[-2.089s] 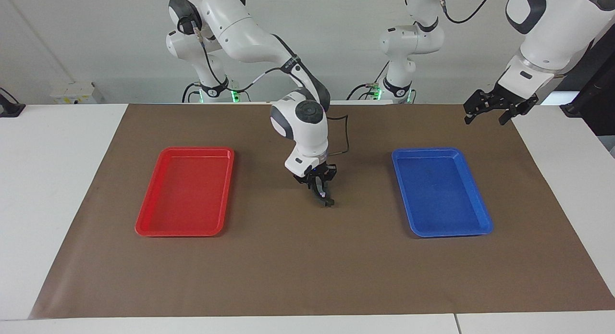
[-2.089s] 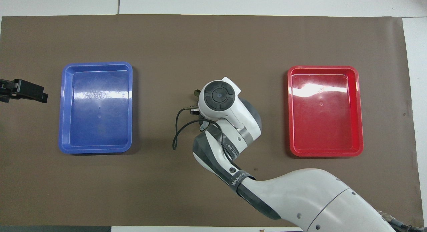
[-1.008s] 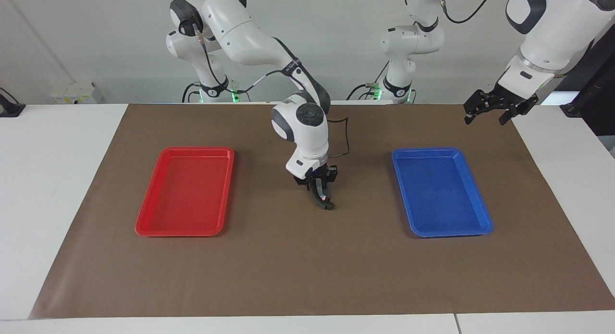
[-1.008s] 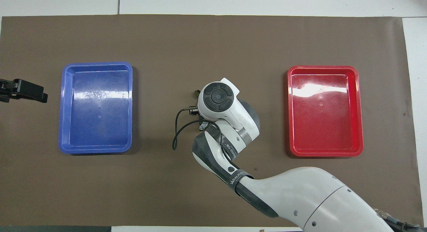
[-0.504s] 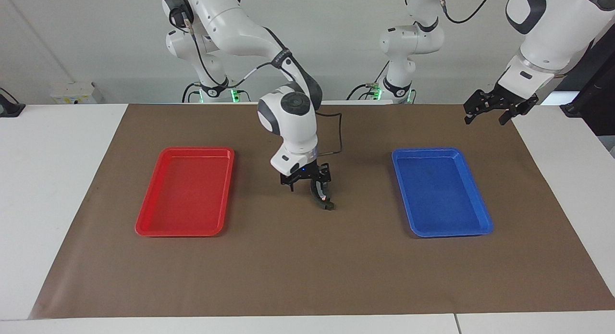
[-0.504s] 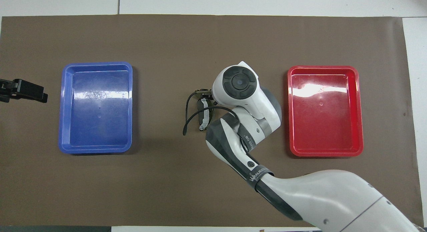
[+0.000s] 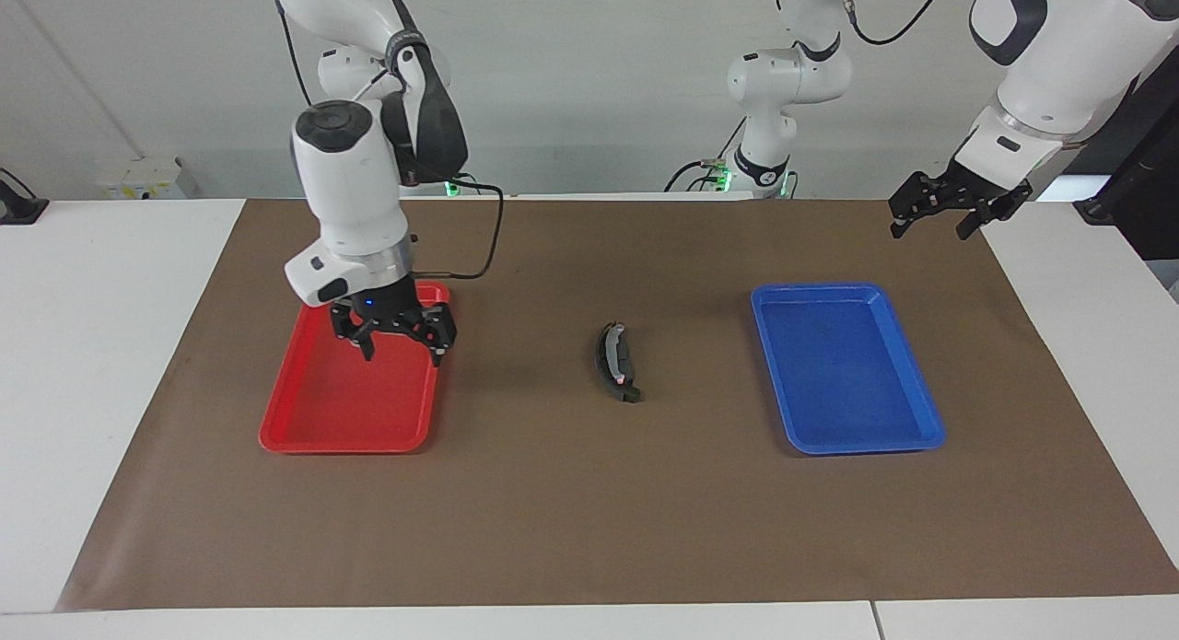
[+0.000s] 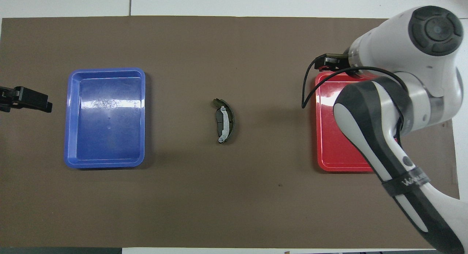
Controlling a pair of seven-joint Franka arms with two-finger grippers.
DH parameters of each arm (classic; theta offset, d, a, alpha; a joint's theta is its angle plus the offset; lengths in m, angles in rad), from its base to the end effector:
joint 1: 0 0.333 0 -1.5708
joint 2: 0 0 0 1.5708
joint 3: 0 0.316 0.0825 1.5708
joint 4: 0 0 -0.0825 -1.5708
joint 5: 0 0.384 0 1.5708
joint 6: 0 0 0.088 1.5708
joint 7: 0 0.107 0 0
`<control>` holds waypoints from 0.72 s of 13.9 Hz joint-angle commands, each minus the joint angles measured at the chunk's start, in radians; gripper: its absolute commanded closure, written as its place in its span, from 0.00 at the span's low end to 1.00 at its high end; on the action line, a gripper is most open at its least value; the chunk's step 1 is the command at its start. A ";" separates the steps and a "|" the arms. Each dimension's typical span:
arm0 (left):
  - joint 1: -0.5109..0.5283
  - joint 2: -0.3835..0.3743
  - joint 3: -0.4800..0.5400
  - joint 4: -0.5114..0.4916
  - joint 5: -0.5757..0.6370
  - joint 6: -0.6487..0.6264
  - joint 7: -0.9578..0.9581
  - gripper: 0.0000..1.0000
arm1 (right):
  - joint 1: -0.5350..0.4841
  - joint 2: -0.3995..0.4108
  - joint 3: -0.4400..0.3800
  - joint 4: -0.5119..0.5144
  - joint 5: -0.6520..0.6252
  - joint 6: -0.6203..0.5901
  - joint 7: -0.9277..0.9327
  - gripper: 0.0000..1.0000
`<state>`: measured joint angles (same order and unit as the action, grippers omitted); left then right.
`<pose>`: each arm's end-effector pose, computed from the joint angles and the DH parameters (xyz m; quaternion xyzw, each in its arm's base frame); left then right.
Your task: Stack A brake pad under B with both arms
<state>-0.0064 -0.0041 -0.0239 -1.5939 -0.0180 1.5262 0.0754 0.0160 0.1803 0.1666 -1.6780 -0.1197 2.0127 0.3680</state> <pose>0.5474 -0.0186 0.6122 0.9981 -0.0529 -0.0316 0.0097 0.6245 0.1011 0.5088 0.9934 -0.0735 0.0867 0.0183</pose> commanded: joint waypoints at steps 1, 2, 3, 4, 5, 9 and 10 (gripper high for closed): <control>0.003 -0.014 -0.001 -0.014 0.013 0.005 0.003 0.00 | -0.079 -0.077 0.017 -0.014 -0.014 -0.089 -0.076 0.01; 0.002 -0.014 -0.001 -0.014 0.015 0.005 0.003 0.00 | -0.097 -0.109 0.017 -0.014 -0.008 -0.124 -0.093 0.01; 0.002 -0.014 -0.001 -0.014 0.015 0.005 0.003 0.00 | -0.113 -0.142 0.016 -0.014 0.001 -0.167 -0.096 0.01; 0.002 -0.014 -0.001 -0.014 0.015 0.005 0.003 0.00 | -0.129 -0.171 0.016 -0.012 0.015 -0.219 -0.098 0.01; 0.002 -0.014 -0.001 -0.014 0.013 0.005 0.003 0.00 | -0.143 -0.192 0.014 -0.011 0.041 -0.259 -0.100 0.01; 0.002 -0.014 -0.001 -0.014 0.015 0.005 0.003 0.00 | -0.177 -0.213 -0.005 0.084 0.081 -0.472 -0.135 0.01; 0.002 -0.014 -0.001 -0.014 0.013 0.005 0.003 0.00 | -0.176 -0.214 -0.009 0.081 0.081 -0.483 -0.162 0.01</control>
<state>-0.0064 -0.0041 -0.0239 -1.5939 -0.0180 1.5262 0.0754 -0.1481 -0.0491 0.1576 -1.6320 -0.0575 1.5745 0.2579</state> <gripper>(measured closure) 0.000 0.004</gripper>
